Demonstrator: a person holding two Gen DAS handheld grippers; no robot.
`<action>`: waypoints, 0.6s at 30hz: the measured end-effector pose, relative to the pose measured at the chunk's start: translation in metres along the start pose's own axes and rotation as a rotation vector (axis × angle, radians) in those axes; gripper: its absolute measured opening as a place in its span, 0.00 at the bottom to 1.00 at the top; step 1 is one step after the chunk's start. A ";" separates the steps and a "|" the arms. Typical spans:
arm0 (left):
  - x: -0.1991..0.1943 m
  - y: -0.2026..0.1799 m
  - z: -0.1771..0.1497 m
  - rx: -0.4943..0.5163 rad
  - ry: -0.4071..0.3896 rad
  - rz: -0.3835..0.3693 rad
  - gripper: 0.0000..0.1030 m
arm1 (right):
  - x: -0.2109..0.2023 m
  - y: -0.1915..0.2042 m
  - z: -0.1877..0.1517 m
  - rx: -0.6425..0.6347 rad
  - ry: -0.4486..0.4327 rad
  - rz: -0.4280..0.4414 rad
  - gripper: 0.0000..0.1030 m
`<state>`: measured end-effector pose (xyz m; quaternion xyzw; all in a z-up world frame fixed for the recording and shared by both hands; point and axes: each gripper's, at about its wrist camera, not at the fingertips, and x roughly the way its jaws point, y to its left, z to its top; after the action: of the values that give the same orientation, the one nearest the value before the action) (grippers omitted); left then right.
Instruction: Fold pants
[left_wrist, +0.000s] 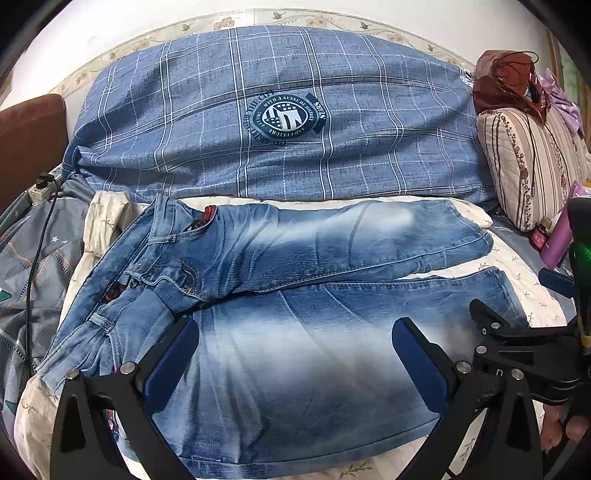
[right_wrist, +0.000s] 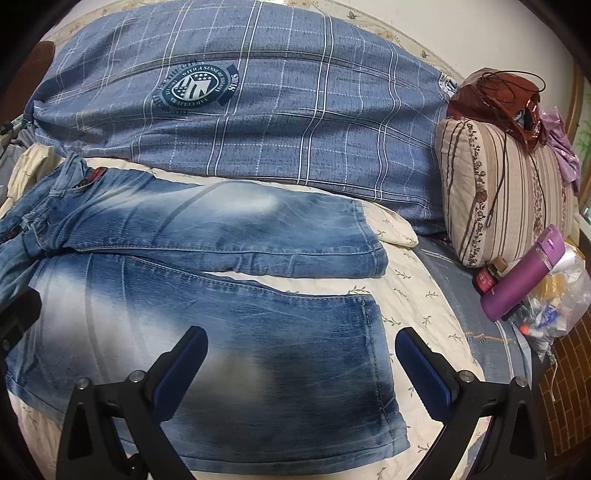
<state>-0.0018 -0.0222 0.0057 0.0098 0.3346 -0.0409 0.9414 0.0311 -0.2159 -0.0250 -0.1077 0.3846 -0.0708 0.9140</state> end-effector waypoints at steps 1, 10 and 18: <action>0.003 0.002 0.001 -0.002 0.009 0.002 1.00 | 0.002 -0.001 0.000 -0.001 0.004 -0.002 1.00; 0.020 0.064 0.004 -0.120 0.081 0.121 1.00 | 0.036 -0.064 -0.002 0.167 0.086 0.003 1.00; 0.028 0.116 -0.003 -0.219 0.141 0.265 1.00 | 0.052 -0.092 -0.015 0.235 0.128 0.044 0.99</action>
<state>0.0279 0.0919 -0.0155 -0.0459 0.3978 0.1210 0.9083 0.0521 -0.3182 -0.0474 0.0134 0.4336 -0.1023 0.8952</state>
